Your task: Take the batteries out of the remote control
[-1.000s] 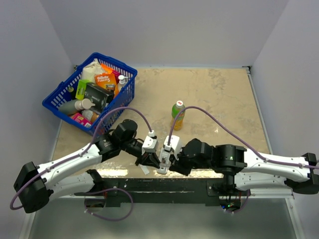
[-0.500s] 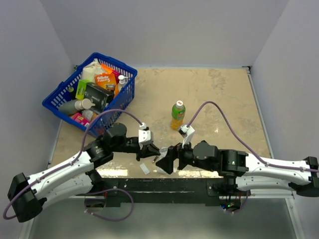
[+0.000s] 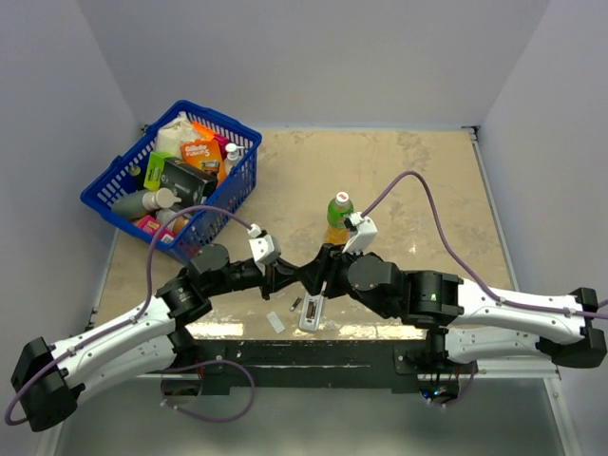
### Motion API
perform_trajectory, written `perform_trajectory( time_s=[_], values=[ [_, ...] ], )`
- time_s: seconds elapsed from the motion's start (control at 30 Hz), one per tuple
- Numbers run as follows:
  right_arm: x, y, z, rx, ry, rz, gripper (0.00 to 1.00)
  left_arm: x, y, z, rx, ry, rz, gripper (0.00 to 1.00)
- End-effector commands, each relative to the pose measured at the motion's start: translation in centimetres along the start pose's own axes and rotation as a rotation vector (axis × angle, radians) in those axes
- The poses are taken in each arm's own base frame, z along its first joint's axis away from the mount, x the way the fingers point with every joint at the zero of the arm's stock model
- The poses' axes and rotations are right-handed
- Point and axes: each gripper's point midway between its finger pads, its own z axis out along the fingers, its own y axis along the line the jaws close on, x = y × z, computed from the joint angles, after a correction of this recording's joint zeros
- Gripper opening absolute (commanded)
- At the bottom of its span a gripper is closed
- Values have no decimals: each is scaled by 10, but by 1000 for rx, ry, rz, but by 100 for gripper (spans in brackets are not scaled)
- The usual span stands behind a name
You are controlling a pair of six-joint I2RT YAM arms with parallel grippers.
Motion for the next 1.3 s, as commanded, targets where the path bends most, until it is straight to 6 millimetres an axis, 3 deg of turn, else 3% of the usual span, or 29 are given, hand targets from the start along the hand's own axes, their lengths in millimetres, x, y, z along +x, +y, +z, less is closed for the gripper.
perform_trajectory(
  time_s=[0.0,0.13,0.33,0.9,1.13,1.27],
  values=[
    [-19,-5,-6,26,-91,114,44,-24,-2,0,-2,-136,-34,0],
    [-24,-14,-9,63,-114,158,59,-24,1,-2,-22,-156,-38,0],
    [-17,-36,-9,207,-93,140,59,-30,4,-3,-42,-173,-35,0],
    [-44,-21,6,213,-224,142,52,-39,-9,-8,17,-214,-28,0],
    [-43,-10,18,198,-222,125,46,-42,-15,-12,39,-235,-27,0],
    [-36,-9,25,198,-201,107,25,-46,-19,-13,59,-243,-32,0]
  ],
)
